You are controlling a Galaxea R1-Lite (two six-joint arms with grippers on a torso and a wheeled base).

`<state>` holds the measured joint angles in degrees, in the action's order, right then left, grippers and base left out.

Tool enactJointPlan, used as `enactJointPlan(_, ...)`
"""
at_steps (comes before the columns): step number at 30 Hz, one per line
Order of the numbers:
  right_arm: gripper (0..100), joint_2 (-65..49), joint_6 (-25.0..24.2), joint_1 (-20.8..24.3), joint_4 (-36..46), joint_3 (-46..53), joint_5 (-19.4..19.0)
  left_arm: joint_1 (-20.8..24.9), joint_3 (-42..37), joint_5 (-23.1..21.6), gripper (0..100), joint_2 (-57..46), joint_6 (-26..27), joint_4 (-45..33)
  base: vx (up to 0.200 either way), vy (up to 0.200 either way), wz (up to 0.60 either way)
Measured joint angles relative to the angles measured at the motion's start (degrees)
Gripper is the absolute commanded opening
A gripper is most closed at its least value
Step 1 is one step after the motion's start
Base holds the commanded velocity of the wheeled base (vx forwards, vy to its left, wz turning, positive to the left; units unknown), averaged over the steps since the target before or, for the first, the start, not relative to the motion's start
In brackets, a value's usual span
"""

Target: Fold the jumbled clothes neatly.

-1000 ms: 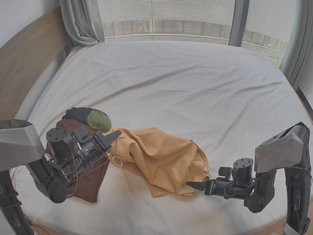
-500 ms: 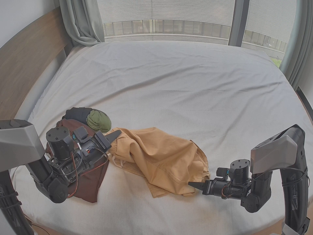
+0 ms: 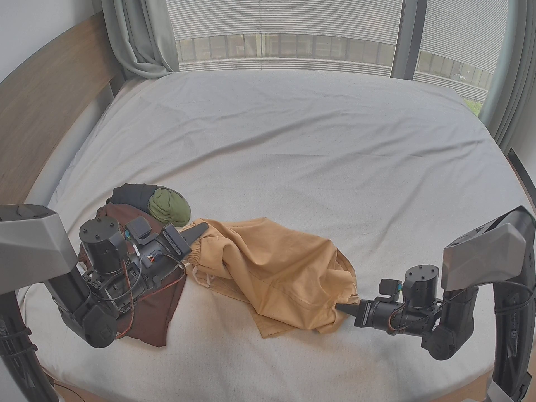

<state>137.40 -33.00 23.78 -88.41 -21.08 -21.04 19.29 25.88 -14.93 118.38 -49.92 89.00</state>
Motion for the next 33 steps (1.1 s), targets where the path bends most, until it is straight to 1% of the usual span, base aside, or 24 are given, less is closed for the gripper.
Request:
enactJointPlan(3, 0, -3.0, 0.1, -1.0, 0.0, 1.0, -1.7, 0.0, 0.0, 0.0, 0, 0.0, 0.0, 0.0, 0.0, 0.0, 0.0)
enactJointPlan(14, 0, -11.0, 0.5, -7.5, 0.0, 4.0, -15.5, -0.2, 0.2, 0.0, 0, 0.2, -0.3, 0.0, 0.0, 0.0, 0.0)
enactJointPlan(16, 0, -11.3, 0.5, -8.3, 0.0, 4.2, -16.3, -0.2, 0.2, 0.0, 0, 0.3, -0.3, 0.0, 0.0, 0.0, 0.0)
enactJointPlan(19, 0, -11.0, 0.5, -8.8, -0.1, 4.1, -16.6, -0.2, 0.2, 0.0, 0, 0.3, -0.4, 0.0, 0.0, 0.0, 0.0)
enactJointPlan(27, 0, -6.1, 0.6, -8.4, -0.2, 2.5, -17.1, -0.2, 0.3, 0.0, 0, 0.4, -0.4, 0.0, 0.0, 0.0, 0.0)
enactJointPlan(28, 100, -5.7, 0.6, -8.3, -0.2, 2.4, -17.1, -0.2, 0.3, 0.0, 0, 0.4, -0.4, 0.0, 0.0, 0.0, 0.0)
enactJointPlan(33, 100, -4.1, 0.5, -6.9, -0.2, 2.1, -17.4, -0.2, 0.2, 0.0, 0, 0.3, -0.4, 0.0, 0.0, 0.0, 0.0)
